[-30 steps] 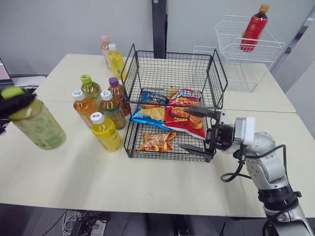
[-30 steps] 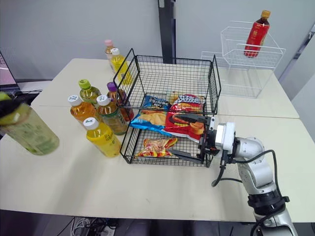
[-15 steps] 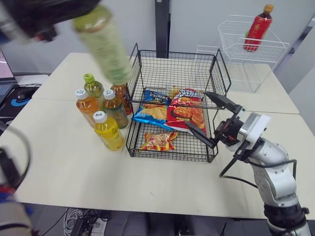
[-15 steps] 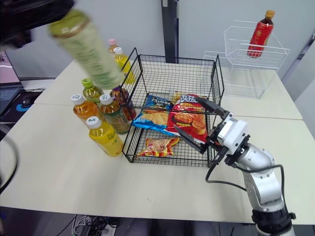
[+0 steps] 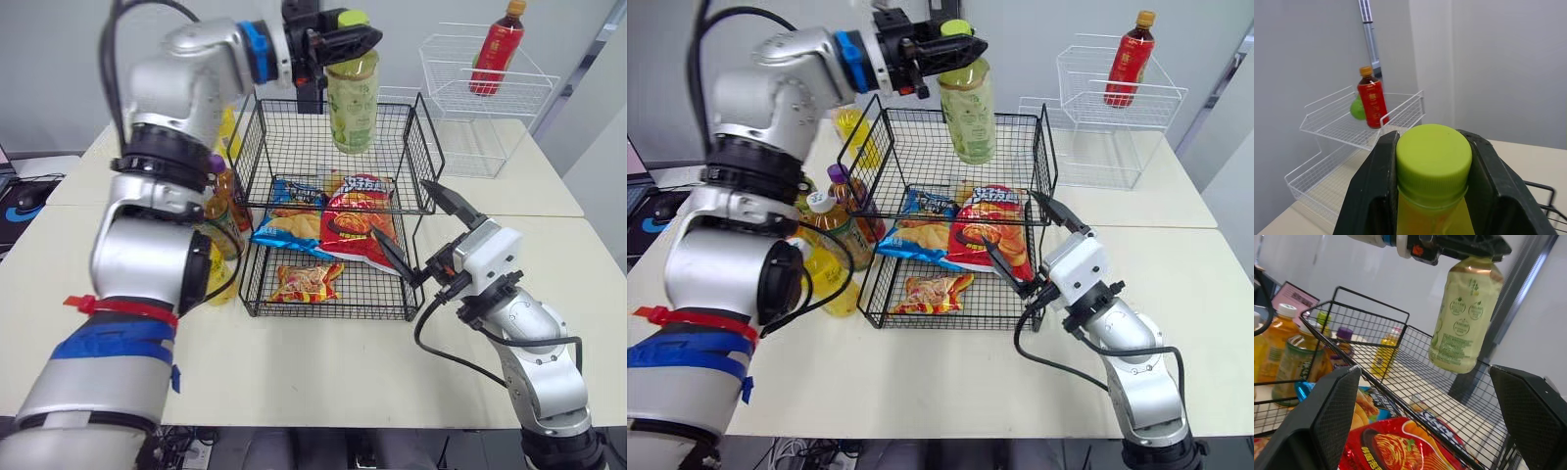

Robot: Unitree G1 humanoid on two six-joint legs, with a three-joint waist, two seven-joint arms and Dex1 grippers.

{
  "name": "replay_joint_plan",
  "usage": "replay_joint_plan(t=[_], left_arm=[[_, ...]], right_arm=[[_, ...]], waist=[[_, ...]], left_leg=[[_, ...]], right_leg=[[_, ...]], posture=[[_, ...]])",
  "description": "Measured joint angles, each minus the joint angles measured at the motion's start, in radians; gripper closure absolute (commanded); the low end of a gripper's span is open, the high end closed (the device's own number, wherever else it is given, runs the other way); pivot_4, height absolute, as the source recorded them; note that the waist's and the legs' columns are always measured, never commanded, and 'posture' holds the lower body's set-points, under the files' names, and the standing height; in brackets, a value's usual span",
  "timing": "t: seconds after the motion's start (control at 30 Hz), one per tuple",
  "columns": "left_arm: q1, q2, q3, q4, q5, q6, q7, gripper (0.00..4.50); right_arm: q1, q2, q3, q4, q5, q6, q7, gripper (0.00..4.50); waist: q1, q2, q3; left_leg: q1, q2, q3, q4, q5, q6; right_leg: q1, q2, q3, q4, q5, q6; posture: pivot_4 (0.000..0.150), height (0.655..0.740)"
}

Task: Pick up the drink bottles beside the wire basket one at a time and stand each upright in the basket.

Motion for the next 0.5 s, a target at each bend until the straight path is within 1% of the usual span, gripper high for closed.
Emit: replay_joint_plan(t=[0.07,0.2,0.27,0.5], left_arm=[[-0.022,-0.041,0.015,0.104,0.037,-0.060,0.019,3.14],[-0.053,-0.098,0.047,0.235,0.084,-0.147,0.021,3.14],[-0.072,-0.122,0.064,0.278,0.101,-0.182,0.021,3.14],[-0.095,-0.188,0.108,0.336,0.148,-0.232,0.026,3.14]], right_arm=[[0.003,0.004,0.000,-0.001,-0.012,0.007,-0.017,0.00],[0.015,0.010,0.001,-0.008,-0.041,0.010,-0.042,0.00],[0.018,0.013,0.001,-0.012,-0.046,0.009,-0.051,0.00],[0.047,0.018,0.009,-0.012,-0.052,-0.004,-0.054,0.00]], waist=[[0.001,-0.001,0.001],[0.002,-0.001,0.001],[0.002,-0.001,0.001],[0.001,-0.001,0.001]], left_leg=[[-0.001,0.000,0.000,0.000,0.000,0.000],[-0.001,0.000,0.000,0.000,0.000,0.000],[-0.001,0.000,0.000,0.000,0.000,0.000],[-0.001,0.000,0.000,0.000,0.000,0.000]], right_leg=[[0.000,0.000,0.000,0.000,0.000,0.000],[-0.001,0.000,-0.001,-0.001,0.000,0.000],[0.000,0.000,-0.001,-0.001,0.000,0.000],[0.000,0.000,-0.001,0.000,0.000,0.000]], posture=[[0.150,0.7400],[0.150,0.7400],[0.150,0.7400],[0.150,0.7400]])
